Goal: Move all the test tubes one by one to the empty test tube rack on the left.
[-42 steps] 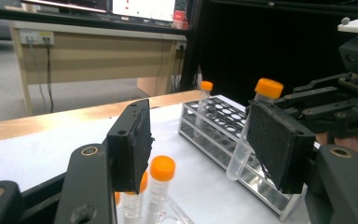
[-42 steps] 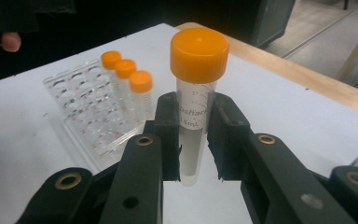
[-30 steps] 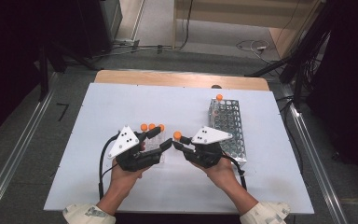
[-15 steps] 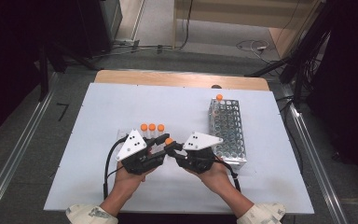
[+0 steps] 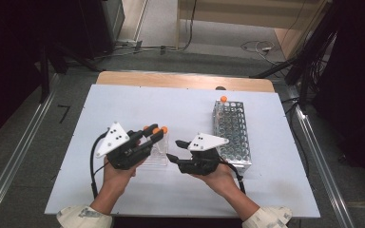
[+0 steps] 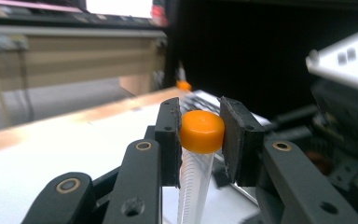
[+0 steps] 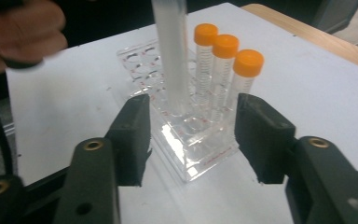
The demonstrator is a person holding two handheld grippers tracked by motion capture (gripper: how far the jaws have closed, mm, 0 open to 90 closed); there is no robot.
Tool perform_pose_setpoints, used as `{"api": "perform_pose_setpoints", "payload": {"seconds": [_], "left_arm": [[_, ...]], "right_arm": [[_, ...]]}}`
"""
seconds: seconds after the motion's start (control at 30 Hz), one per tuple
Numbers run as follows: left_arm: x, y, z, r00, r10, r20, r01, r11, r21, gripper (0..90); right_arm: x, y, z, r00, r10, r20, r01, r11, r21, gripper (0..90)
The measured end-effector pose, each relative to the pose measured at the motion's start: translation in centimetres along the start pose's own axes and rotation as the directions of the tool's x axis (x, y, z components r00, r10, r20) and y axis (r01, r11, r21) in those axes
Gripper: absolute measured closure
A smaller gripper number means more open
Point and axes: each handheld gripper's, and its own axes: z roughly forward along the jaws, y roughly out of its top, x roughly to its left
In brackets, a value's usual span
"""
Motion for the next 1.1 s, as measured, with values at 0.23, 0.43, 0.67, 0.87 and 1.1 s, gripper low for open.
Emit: {"api": "perform_pose_setpoints", "payload": {"seconds": [0.23,0.43,0.67,0.87,1.1], "left_arm": [[2.2,1.2,-1.5,0.9921,0.016,-0.124,-0.02,0.9993,-0.033,69.3],[4.2,-0.5,-0.8,0.9799,-0.001,-0.199,0.0,1.0,-0.004,69.3],[5.3,-2.2,0.5,0.9766,-0.01,-0.215,0.014,0.9998,0.017,69.3],[5.2,-2.8,1.2,0.9761,0.006,-0.217,0.006,0.9985,0.055,69.3],[5.3,-4.2,1.9,0.9734,0.02,-0.228,0.005,0.9939,0.11,69.3]], "right_arm": [[-0.4,-0.2,0.2,0.9991,0.026,0.034,-0.027,0.999,0.016,33.1],[-0.4,-0.3,0.3,0.9991,0.028,0.033,-0.029,0.999,0.023,32.9],[-0.4,-0.3,0.2,0.9991,0.025,0.033,-0.026,0.999,0.021,33.1],[-0.4,-0.3,0.2,0.9991,0.025,0.034,-0.026,0.999,0.019,33.4],[-0.3,-0.2,0.1,0.9991,0.024,0.034,-0.025,1.0,0.013,33.9]]}}
